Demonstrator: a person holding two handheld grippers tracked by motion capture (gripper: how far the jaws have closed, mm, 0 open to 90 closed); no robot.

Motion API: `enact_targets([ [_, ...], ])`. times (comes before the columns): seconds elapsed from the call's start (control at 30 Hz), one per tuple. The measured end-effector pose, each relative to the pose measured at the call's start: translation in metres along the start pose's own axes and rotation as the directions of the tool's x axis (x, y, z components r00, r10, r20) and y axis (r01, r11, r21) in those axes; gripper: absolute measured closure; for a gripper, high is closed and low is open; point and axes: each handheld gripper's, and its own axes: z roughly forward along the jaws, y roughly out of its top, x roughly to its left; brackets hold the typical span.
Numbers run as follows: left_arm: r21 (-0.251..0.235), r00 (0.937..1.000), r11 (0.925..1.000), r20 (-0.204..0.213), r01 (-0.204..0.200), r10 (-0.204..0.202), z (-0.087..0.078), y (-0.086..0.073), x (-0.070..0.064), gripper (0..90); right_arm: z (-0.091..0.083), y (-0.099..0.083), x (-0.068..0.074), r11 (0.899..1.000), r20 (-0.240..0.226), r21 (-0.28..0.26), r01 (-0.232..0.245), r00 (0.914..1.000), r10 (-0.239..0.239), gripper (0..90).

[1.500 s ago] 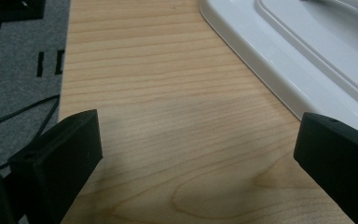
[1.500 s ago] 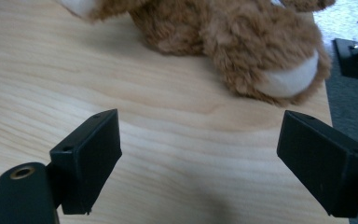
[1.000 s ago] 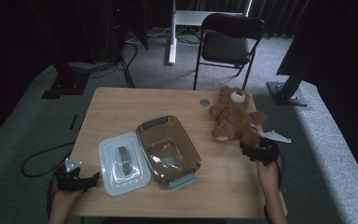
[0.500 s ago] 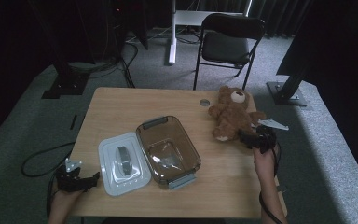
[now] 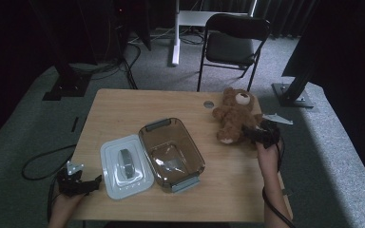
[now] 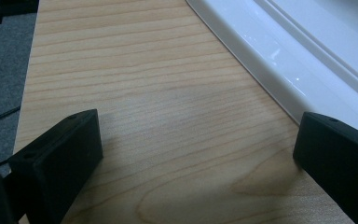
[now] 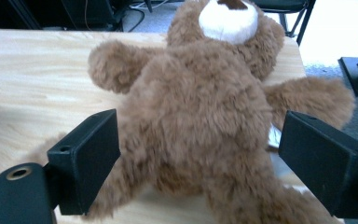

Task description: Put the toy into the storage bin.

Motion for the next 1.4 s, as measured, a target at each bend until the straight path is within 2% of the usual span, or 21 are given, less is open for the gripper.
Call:
enact_targets([
  [0.07,0.0,1.0,1.0,-0.001,0.002,-0.002,0.0,0.0,0.0,1.8,0.006,0.009,0.001,1.0,-0.005,-0.002,-0.008,1.0,0.008,11.8],
  [0.3,0.001,1.0,1.0,-0.003,0.003,-0.003,0.0,0.0,-0.001,1.8,0.02,0.019,0.005,1.0,-0.006,0.013,-0.012,0.9999,0.012,11.8],
  [0.5,0.001,1.0,1.0,-0.002,0.004,-0.004,0.0,0.0,-0.001,1.8,0.037,0.025,0.004,0.997,-0.012,0.052,-0.057,0.9983,0.057,11.8],
  [0.53,0.001,1.0,1.0,-0.002,0.003,-0.003,0.0,0.0,-0.001,1.8,0.044,0.028,0.003,0.995,0.001,0.077,-0.069,0.9976,0.069,11.1],
  [0.57,0.001,1.0,1.0,-0.002,0.003,-0.003,0.0,0.0,-0.001,1.8,0.044,0.028,0.003,0.995,0.001,0.077,-0.069,0.9976,0.069,11.1],
  [0.63,0.001,1.0,1.0,-0.002,0.003,-0.003,0.0,0.0,-0.001,1.8,0.05,0.03,0.001,0.99,0.002,0.099,-0.098,0.9952,0.098,11.1],
  [0.7,0.0,1.0,1.0,-0.002,0.004,-0.004,0.0,0.0,-0.001,1.8,0.06,0.031,-0.001,0.986,0.034,0.117,-0.118,0.9929,0.115,11.1],
  [0.87,0.001,1.0,1.0,-0.002,0.003,-0.003,0.0,0.0,-0.001,1.8,0.072,0.029,-0.003,0.98,0.04,0.124,-0.157,0.9874,0.153,11.1],
  [1.0,0.0,1.0,1.0,-0.002,0.003,-0.003,0.0,0.0,-0.001,1.8,0.086,0.027,0.0,0.974,0.062,0.149,-0.168,0.9852,0.16,11.0],
  [1.07,0.001,1.0,1.0,-0.002,0.003,-0.003,0.0,0.0,-0.001,1.8,0.093,0.027,0.003,0.971,0.103,0.171,-0.165,0.9834,0.149,11.1],
  [1.23,0.0,1.0,1.0,-0.002,0.003,-0.003,0.0,0.0,-0.001,1.8,0.101,0.025,0.01,0.968,0.106,0.229,-0.103,0.991,0.081,10.7],
  [1.4,0.0,1.0,1.0,-0.002,0.004,-0.004,0.0,0.0,-0.001,1.8,0.107,0.017,0.005,0.958,0.081,0.251,-0.139,0.9892,0.122,10.0],
])
